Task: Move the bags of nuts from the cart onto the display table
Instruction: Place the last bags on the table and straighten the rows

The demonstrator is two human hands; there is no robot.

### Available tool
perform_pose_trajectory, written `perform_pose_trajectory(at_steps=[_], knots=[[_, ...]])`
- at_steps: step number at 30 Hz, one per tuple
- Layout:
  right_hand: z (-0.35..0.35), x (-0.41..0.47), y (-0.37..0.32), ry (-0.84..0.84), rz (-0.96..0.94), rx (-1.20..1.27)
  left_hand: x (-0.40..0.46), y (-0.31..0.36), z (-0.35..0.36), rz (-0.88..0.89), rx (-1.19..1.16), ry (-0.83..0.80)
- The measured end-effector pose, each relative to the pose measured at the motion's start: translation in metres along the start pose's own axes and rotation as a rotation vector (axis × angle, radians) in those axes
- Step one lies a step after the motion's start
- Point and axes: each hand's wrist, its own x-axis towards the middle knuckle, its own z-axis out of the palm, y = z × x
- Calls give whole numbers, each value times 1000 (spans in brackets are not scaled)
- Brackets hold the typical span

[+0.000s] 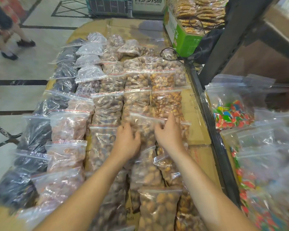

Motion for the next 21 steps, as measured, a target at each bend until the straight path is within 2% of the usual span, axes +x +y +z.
perform_pose_trajectory(at_steps=[13, 17, 21], knots=[[26, -51, 2, -106, 96, -8, -36, 5, 4, -114, 87, -27], [29, -54, 6, -184, 72, -87, -41, 1, 3, -199, -26, 16], [28, -50, -2, -222, 123, -83, -44, 1, 6, -251, -252, 56]])
